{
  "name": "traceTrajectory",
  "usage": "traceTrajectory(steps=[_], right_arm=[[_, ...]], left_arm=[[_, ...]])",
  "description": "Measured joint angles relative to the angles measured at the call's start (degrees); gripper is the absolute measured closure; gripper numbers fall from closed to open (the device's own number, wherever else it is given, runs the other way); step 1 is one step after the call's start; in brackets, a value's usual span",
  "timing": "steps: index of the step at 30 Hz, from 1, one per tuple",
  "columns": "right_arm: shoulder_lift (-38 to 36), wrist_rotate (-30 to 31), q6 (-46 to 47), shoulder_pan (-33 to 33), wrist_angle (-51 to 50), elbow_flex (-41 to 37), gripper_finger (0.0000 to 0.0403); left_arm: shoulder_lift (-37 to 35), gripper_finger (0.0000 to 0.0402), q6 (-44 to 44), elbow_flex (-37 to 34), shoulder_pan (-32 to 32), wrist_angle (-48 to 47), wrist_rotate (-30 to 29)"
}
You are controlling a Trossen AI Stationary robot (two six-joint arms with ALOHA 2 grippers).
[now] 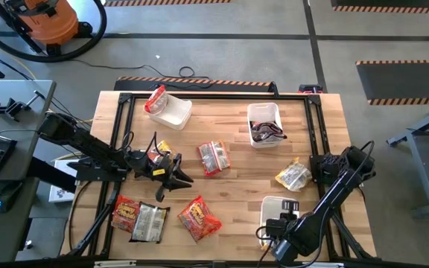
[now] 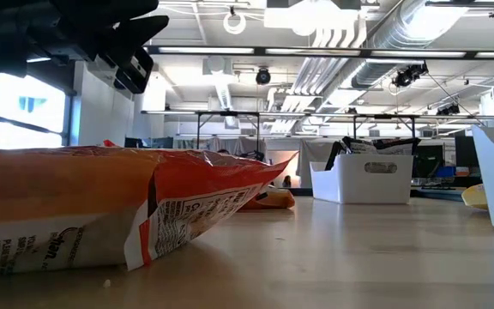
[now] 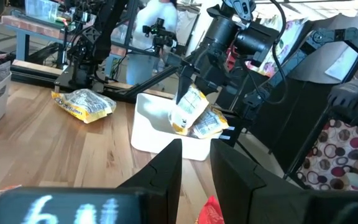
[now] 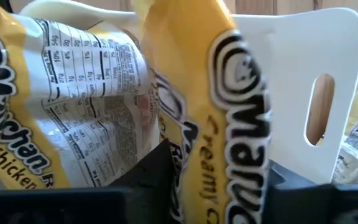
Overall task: Sort Maruchan noodles
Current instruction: Put the yellow noodle pack into the bottom white bin, then put the orange noodle pack into the top left white bin
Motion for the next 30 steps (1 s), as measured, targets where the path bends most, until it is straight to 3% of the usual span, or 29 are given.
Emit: traceTrajectory(steps=[5, 9, 20, 30], right_arm=[[0.0, -2.3, 0.3, 0.0, 2.5, 0.0, 0.0226], [0.0, -3.1, 2.0, -0.2, 4.3, 0.0, 0.0208], [0.0, -4.3, 3.5, -0.2, 6.2, 1.9, 0.0213], [0.0, 5.8, 3.0, -0.9, -5.3, 12.9, 0.0223]], left_arm=[[0.0, 0.0328, 0.0, 0.0, 0.0, 0.0, 0.0], [0.0, 0.0328, 0.0, 0.0, 0.0, 0.0, 0.0], [0.0, 0.0328, 0.0, 0.0, 0.0, 0.0, 0.0], [0.0, 0.0328, -1.4, 0.0, 0.4, 0.0, 0.1]])
